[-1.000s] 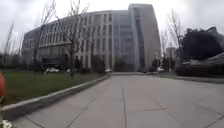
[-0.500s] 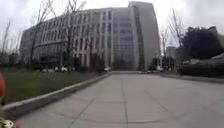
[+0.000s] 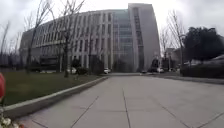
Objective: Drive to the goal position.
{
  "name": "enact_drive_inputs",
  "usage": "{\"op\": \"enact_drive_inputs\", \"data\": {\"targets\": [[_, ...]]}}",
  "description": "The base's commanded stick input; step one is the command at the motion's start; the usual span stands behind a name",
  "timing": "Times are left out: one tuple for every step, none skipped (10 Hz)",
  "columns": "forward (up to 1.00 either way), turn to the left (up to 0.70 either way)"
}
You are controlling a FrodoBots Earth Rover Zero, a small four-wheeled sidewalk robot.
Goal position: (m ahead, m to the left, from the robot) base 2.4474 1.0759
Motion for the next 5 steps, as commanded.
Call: {"op": "enact_drive_inputs", "data": {"targets": [[0.70,0.00],[0.70,0.00],[0.70,0.00],[0.70,0.00],[0.70,0.00]]}}
